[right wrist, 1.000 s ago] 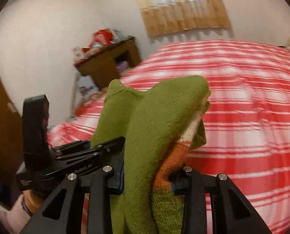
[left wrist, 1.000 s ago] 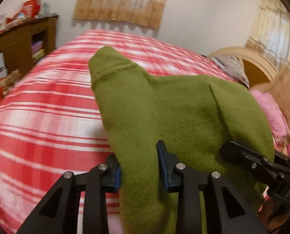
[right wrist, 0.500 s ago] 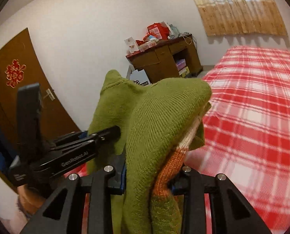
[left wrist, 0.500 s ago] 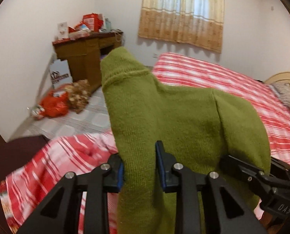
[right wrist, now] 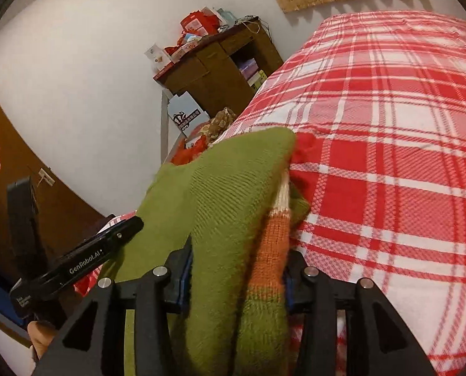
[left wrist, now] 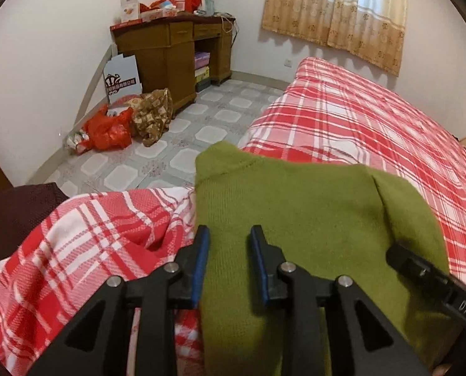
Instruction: Fold small clothes
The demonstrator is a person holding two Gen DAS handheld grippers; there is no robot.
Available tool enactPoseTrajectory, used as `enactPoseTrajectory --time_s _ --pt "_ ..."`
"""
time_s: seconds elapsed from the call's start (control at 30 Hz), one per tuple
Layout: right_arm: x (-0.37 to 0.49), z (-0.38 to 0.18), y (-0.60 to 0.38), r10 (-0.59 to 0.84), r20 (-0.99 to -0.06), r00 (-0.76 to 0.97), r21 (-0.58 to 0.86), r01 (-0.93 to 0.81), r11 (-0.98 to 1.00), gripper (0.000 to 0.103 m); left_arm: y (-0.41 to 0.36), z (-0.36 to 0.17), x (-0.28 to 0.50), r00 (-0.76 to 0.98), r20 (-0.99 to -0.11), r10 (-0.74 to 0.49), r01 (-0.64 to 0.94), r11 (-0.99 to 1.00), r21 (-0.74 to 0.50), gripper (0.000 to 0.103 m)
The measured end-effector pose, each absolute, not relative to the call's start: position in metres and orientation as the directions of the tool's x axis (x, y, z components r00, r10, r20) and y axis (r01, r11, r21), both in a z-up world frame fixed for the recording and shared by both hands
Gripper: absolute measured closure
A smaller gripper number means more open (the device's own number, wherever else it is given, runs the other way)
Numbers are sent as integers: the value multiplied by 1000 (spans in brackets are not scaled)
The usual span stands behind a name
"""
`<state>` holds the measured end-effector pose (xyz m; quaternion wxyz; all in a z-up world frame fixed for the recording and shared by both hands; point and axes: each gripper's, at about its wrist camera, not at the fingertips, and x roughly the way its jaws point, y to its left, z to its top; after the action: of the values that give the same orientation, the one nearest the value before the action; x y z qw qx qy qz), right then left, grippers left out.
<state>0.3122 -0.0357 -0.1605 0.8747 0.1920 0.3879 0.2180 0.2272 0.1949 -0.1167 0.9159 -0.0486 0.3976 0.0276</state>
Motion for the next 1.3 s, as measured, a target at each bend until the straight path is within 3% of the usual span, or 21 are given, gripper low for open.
enactPoseTrajectory --time_s 0.13,0.3,0.37,0.4,0.73,0.93,1.0,1.03,1.1,1.13,1.17,1.23,1.3 --pt "274 -121 -53 424 -532 732 422 -205 883 59 203 -103 200 696 -717 32 -107 992 -59 65" --pt "222 -83 -28 321 -494 808 211 -247 946 62 197 -88 160 732 -671 122 -147 989 20 65" --pt "199 -80 -13 314 -486 816 139 -282 949 76 191 -85 145 738 -659 144 -155 987 42 65" --pt "193 -80 -8 316 -492 811 124 -294 948 78 188 -85 138 738 -658 147 -154 987 48 65" --pt "180 -149 -15 291 -681 672 173 -239 956 80 170 -112 115 685 -700 203 -151 979 136 65" --pt "158 -132 -23 294 -655 695 219 -198 955 80 171 -111 97 685 -700 202 -143 979 143 64" --pt "141 -114 -26 290 -609 738 229 -187 955 80 170 -104 85 705 -679 202 -144 979 141 52" --pt "133 -106 -26 285 -591 754 223 -186 957 77 170 -100 80 719 -665 204 -147 979 142 42" --pt "115 -89 -22 261 -558 788 190 -184 964 58 169 -88 67 751 -628 203 -147 979 140 34" --pt "105 -80 -20 248 -538 805 172 -182 968 38 167 -83 62 764 -613 199 -143 980 139 31" --pt "100 -74 -19 244 -524 816 166 -183 969 26 166 -76 55 779 -595 197 -141 980 141 29" --pt "83 -60 -19 231 -477 848 151 -180 972 26 165 -59 41 811 -551 199 -142 979 145 8" --pt "67 -44 -17 205 -437 875 124 -168 978 26 164 -45 30 840 -504 200 -146 979 146 0"
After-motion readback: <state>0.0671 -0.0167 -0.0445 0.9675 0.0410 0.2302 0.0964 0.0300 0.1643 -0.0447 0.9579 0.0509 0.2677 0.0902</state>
